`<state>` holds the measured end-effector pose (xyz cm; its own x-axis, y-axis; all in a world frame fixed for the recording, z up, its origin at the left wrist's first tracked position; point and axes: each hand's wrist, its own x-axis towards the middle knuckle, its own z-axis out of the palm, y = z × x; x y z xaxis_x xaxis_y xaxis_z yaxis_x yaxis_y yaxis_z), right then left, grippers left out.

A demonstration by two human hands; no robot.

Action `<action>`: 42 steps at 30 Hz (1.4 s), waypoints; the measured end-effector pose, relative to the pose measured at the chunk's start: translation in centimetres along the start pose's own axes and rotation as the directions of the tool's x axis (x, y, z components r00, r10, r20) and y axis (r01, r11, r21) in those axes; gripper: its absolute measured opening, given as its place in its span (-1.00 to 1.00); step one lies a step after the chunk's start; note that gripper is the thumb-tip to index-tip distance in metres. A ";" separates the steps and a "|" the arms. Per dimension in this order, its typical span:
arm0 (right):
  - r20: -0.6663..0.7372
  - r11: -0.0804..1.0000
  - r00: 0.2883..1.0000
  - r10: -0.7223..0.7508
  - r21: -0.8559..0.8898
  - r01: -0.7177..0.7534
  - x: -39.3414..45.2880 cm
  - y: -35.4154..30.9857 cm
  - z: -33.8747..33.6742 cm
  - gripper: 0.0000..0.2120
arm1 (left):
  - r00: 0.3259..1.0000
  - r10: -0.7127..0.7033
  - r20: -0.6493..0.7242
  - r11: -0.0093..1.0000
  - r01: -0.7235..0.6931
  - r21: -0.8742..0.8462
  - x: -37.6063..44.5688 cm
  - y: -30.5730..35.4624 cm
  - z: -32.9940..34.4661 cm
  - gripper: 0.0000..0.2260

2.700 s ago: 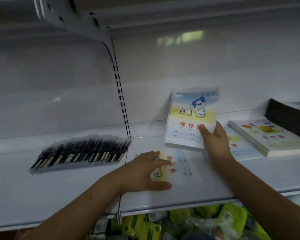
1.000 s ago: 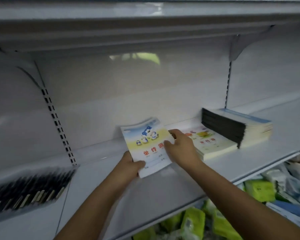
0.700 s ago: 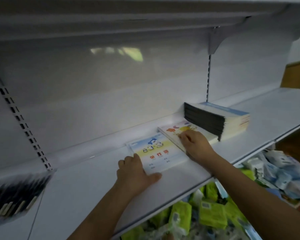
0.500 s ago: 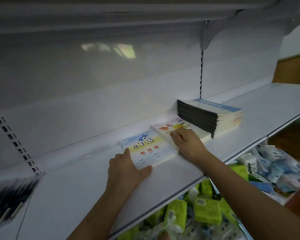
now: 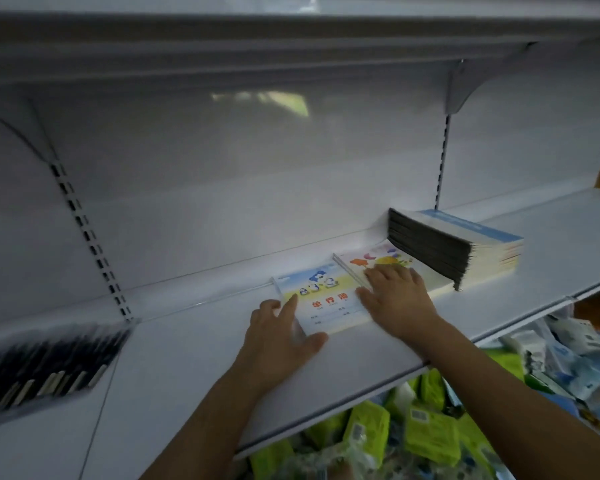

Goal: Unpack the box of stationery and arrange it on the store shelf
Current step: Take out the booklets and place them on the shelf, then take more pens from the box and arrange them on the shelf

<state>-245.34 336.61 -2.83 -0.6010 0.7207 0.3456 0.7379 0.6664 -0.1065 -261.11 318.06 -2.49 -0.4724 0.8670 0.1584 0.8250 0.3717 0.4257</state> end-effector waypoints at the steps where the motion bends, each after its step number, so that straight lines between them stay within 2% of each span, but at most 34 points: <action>1: -0.042 1.000 0.999 0.007 -0.001 -0.007 -0.4 -0.6 -0.6 -0.42 | 1.000 0.011 -0.008 1.000 -0.011 0.028 -0.9 -0.7 -1.2 -0.22; 3: -0.146 0.994 0.988 -0.055 0.091 0.069 -1.2 -3.2 -2.0 -0.34 | 0.995 0.017 -0.096 0.997 -0.009 0.081 -3.6 -3.0 -4.1 -0.22; 5: -0.220 0.939 0.959 -0.180 0.251 0.234 -2.1 -7.8 -2.9 -0.34 | 0.975 -0.033 -0.220 0.998 0.046 0.053 -7.4 -5.7 -7.0 -0.21; 8: -0.229 0.802 0.897 -0.378 0.403 0.441 -4.2 -17.0 -3.6 -0.36 | 0.913 -0.132 -0.385 0.987 0.156 0.032 -14.7 -9.9 -11.1 -0.24; 12: -0.250 0.580 0.756 -0.605 0.513 0.633 -8.3 -29.5 -4.1 -0.36 | 0.786 -0.327 -0.524 0.904 0.423 0.070 -27.4 -15.1 -15.7 -0.40; 14: -0.250 0.480 0.702 -0.667 0.576 0.661 -11.2 -35.4 -4.4 -0.37 | 0.678 -0.420 -0.604 0.825 0.562 0.057 -34.7 -17.1 -17.6 -0.48; 16: -0.241 0.388 0.639 -0.730 0.624 0.679 -14.9 -41.2 -4.7 -0.40 | 0.536 -0.506 -0.676 0.720 0.693 0.011 -42.4 -18.4 -19.0 -0.53; 19: -0.261 0.225 0.527 -0.809 0.691 0.687 -21.5 -49.0 -5.2 -0.39 | 0.288 -0.612 -0.736 0.528 0.842 -0.109 -53.7 -18.4 -20.0 -0.59; 22: -0.265 0.063 0.384 -0.884 0.748 0.661 -28.4 -55.7 -6.0 -0.36 | -0.002 -0.675 -0.738 0.268 0.931 -0.248 -63.9 -17.2 -19.0 -0.62; 24: -0.254 -0.019 0.276 -0.927 0.767 0.642 -33.0 -59.4 -6.7 -0.41 | -0.156 -0.714 -0.683 0.095 0.944 -0.316 -69.4 -16.7 -17.7 -0.61; 26: -0.236 -0.075 0.169 -0.957 0.762 0.643 -37.4 -62.5 -7.0 -0.45 | -0.239 -0.783 -0.574 -0.037 0.939 -0.342 -73.6 -16.6 -16.5 -0.59; 28: -0.172 -0.109 0.026 -0.985 0.730 0.675 -41.3 -65.4 -6.8 -0.47 | -0.242 -0.873 -0.424 -0.116 0.946 -0.302 -76.1 -17.2 -15.9 -0.57; 30: -0.077 -0.165 -0.151 -0.985 0.646 0.745 -44.4 -68.4 -5.8 -0.44 | -0.213 -0.952 -0.219 -0.171 0.966 -0.195 -77.0 -18.2 -16.2 -0.55; 32: 0.116 -0.185 -0.288 -0.950 0.534 0.825 -46.5 -71.5 -4.1 -0.36 | -0.197 -0.980 -0.013 -0.195 0.977 -0.088 -76.9 -20.0 -16.8 -0.54; 33: 0.227 -0.184 -0.325 -0.918 0.484 0.856 -47.2 -72.8 -3.1 -0.30 | -0.196 -0.978 0.072 -0.200 0.978 -0.054 -76.6 -21.0 -17.1 -0.51; 36: 0.457 -0.122 -0.318 -0.830 0.408 0.905 -48.2 -76.2 0.0 -0.15 | -0.248 -0.947 0.203 -0.245 0.969 0.038 -75.7 -24.6 -17.5 -0.35; 39: 0.537 -0.085 -0.312 -0.784 0.404 0.911 -48.9 -78.2 2.4 -0.10 | -0.350 -0.852 0.391 -0.328 0.937 0.123 -75.2 -27.9 -15.8 -0.26; 41: 0.601 -0.032 -0.317 -0.734 0.434 0.900 -49.6 -78.8 3.9 -0.01 | -0.449 -0.791 0.415 -0.434 0.891 0.137 -75.0 -29.6 -12.7 -0.22; 42: 0.630 -0.010 -0.312 -0.711 0.434 0.901 -50.0 -78.7 4.7 0.05 | -0.527 -0.755 0.390 -0.522 0.843 0.128 -75.1 -30.1 -11.2 -0.19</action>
<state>-274.83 249.02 -16.11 -0.5308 -0.5780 -0.6198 -0.6823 0.7252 -0.0919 -253.91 238.03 -17.27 -0.2529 -0.6084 -0.7522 -0.7895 0.5792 -0.2030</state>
